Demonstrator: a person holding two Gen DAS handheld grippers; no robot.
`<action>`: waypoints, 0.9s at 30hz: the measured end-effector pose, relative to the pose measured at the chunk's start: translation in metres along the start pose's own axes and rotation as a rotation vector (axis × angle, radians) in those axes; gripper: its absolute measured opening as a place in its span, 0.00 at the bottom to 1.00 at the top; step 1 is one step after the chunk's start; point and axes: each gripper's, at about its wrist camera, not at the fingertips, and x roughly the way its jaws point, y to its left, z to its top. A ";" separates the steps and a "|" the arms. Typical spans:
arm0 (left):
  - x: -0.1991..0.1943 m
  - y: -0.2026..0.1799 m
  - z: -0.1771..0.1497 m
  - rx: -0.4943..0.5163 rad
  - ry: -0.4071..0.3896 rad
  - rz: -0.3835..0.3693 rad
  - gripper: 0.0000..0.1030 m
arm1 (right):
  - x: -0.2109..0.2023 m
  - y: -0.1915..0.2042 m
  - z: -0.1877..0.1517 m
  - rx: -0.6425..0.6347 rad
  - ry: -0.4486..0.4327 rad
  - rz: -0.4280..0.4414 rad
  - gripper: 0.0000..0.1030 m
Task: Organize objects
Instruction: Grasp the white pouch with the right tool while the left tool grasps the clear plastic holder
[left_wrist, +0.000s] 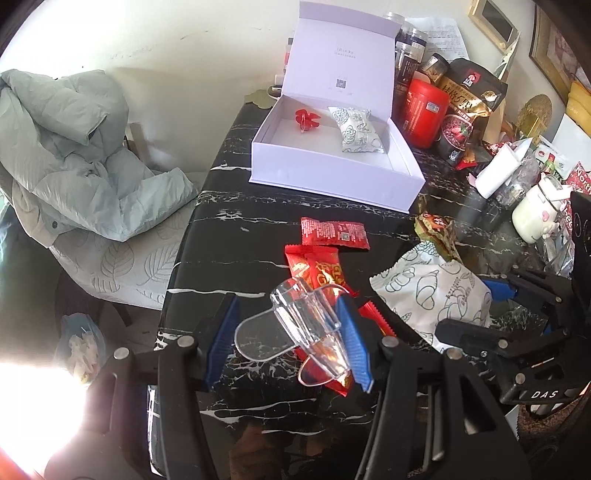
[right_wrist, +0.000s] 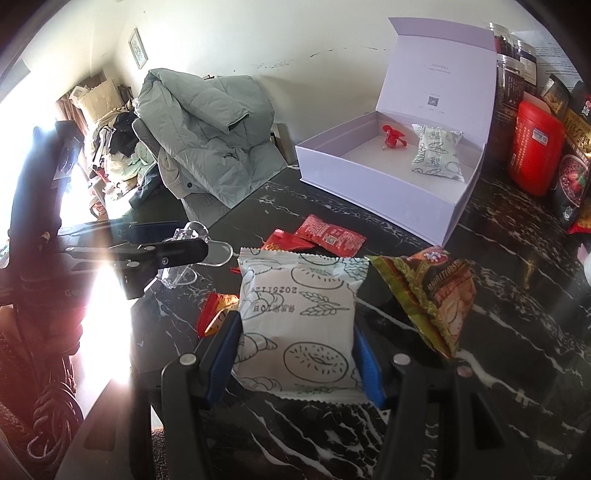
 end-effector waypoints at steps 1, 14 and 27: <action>-0.001 0.000 0.001 0.000 -0.002 0.000 0.51 | 0.000 0.001 0.002 -0.003 -0.004 0.004 0.57; 0.004 0.001 0.018 0.007 0.000 -0.009 0.51 | -0.003 -0.002 0.018 -0.018 -0.027 0.007 0.57; 0.012 -0.007 0.047 0.053 -0.017 -0.022 0.51 | -0.005 -0.017 0.040 -0.010 -0.055 -0.004 0.57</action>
